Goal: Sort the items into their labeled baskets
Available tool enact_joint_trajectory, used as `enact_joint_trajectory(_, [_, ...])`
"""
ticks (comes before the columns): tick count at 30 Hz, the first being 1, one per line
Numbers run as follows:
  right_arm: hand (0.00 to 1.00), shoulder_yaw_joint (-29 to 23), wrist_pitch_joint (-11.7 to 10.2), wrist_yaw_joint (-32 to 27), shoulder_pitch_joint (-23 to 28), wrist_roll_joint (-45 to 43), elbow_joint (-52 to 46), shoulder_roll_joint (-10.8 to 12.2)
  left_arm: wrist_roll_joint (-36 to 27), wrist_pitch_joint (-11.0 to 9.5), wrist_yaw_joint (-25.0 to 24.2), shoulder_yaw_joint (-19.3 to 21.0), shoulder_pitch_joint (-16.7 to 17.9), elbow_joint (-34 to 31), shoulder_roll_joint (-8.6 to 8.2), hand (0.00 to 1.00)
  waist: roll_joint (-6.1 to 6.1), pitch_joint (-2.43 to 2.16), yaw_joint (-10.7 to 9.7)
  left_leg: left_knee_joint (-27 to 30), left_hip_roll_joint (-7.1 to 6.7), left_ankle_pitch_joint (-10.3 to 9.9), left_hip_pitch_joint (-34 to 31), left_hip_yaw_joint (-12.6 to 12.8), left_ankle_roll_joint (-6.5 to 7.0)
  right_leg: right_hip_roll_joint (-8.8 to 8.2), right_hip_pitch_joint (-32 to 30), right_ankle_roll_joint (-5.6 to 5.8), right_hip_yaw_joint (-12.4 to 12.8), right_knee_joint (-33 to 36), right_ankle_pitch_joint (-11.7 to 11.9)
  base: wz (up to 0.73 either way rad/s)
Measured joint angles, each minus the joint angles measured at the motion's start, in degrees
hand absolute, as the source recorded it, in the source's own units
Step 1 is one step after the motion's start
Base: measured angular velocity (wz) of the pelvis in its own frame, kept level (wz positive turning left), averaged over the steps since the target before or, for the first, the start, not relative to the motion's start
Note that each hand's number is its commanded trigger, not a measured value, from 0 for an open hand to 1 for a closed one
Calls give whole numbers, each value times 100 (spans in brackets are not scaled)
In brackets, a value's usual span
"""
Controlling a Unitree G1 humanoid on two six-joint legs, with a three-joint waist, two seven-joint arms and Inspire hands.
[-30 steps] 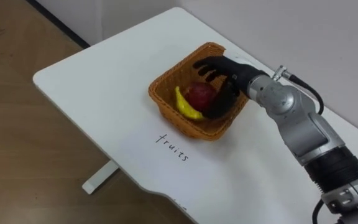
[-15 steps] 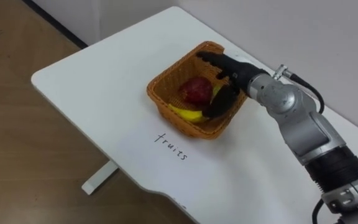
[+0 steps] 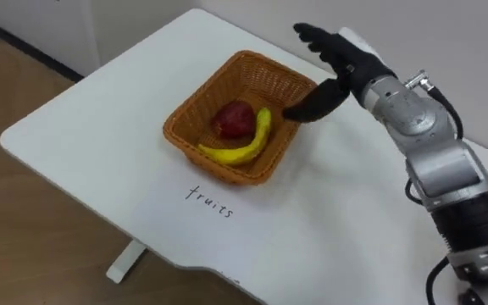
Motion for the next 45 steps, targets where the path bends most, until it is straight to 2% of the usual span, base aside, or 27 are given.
enact_joint_trajectory(2, [0,-281,-75,-197,2,-19,-275,-47,1,-124,-22,3,-40,-10,-2,0,88,0,-263,1,3,0,12,64,0,-1,-3,-1,26,1,1,-9])
enact_joint_trajectory(5, [0,-505,-232,-398,153,-16,-603,-61,-180,-234,-27,-17,-84,20,-43,0,208,-19,-488,2,12,1,110,252,1,4,18,-1,174,5,2,-20])
enact_joint_trajectory(7, [0,-563,-251,-490,320,-12,-806,-61,-326,-302,-16,-83,-113,69,-50,0,255,-29,-602,2,12,1,173,357,1,12,13,-1,300,18,2,-30])
enact_joint_trajectory(8, [0,-574,-252,-530,405,-18,-888,-60,-431,-341,-17,-126,-136,118,-51,0,279,-32,-721,1,16,1,200,409,1,16,0,-1,361,41,2,-31])
enact_joint_trajectory(11, [0,-693,-301,-565,524,-17,-1035,-61,-448,-432,-24,-115,-270,335,-71,0,303,-28,-914,-48,45,-1,221,600,0,61,-116,-12,575,112,11,-32])
enact_joint_trajectory(14, [0,-1043,-303,-641,561,22,-1238,-62,-443,-531,-72,-87,-283,331,-80,0,300,-30,-990,-181,122,-12,303,800,1,151,-191,-59,700,125,70,-37])
enact_joint_trajectory(17, [0,-1459,-431,-860,560,487,-1401,-120,-469,-591,-118,-40,-216,315,-86,0,281,-53,-1208,-167,155,-41,305,821,-17,183,-182,-65,726,132,73,-9])
enact_joint_trajectory(20, [0,-1789,-503,-1257,686,1209,-1451,-223,-670,-640,-84,-68,-116,318,-99,0,263,-65,-1331,-178,177,-50,368,873,-32,213,-145,-69,777,131,75,-7])
enact_joint_trajectory(25, [0,-2094,-550,-1812,1145,1563,-1520,-223,-670,-654,96,-64,37,320,-161,0,271,-72,-1411,-178,212,-97,441,1011,-50,269,-138,-80,922,132,80,-15])
enact_joint_trajectory(28, [0,-2370,-566,-2164,1255,1955,-1519,-223,-676,-758,111,-30,109,284,-193,0,284,-69,-1493,-178,215,-99,454,1053,-48,275,-141,-80,954,145,80,-7])
enact_joint_trajectory(31, [0,-2617,-757,-2572,1343,2367,-1519,-225,-674,-820,115,6,211,278,-198,0,297,-60,-1570,-190,221,-101,483,1095,-48,287,-137,-82,995,149,81,-7])
enact_joint_trajectory(34, [0,-2876,-927,-2890,1715,2492,-1659,-228,-677,-858,173,49,357,282,-197,0,294,-61,-1719,-192,228,-112,492,1127,-50,300,-144,-82,1044,150,81,-5])
enact_joint_trajectory(36, [0,-3067,-935,-3124,1918,2645,-1716,-228,-675,-861,232,65,444,283,-197,0,298,-59,-1825,-191,227,-123,464,1158,-46,305,-192,-82,1056,172,81,-10])
enact_joint_trajectory(40, [0,-3550,-1140,-3567,2524,3396,-1743,-228,-685,-975,233,216,539,359,-197,0,333,-66,-1972,-188,237,-149,502,1251,-47,332,-186,-82,1143,165,81,-11])
enact_joint_trajectory(43, [0,-3762,-1151,-3821,2871,3583,-1736,-228,-677,-979,237,227,613,358,-195,0,375,-52,-2016,-223,241,-162,574,1348,-47,358,-183,-83,1244,171,80,-18])
enact_joint_trajectory(45, [0,-3844,-1171,-3924,3059,3615,-1706,-228,-677,-981,263,232,664,358,-184,0,376,-50,-2136,-234,243,-163,588,1368,-48,361,-183,-87,1257,172,75,-7])
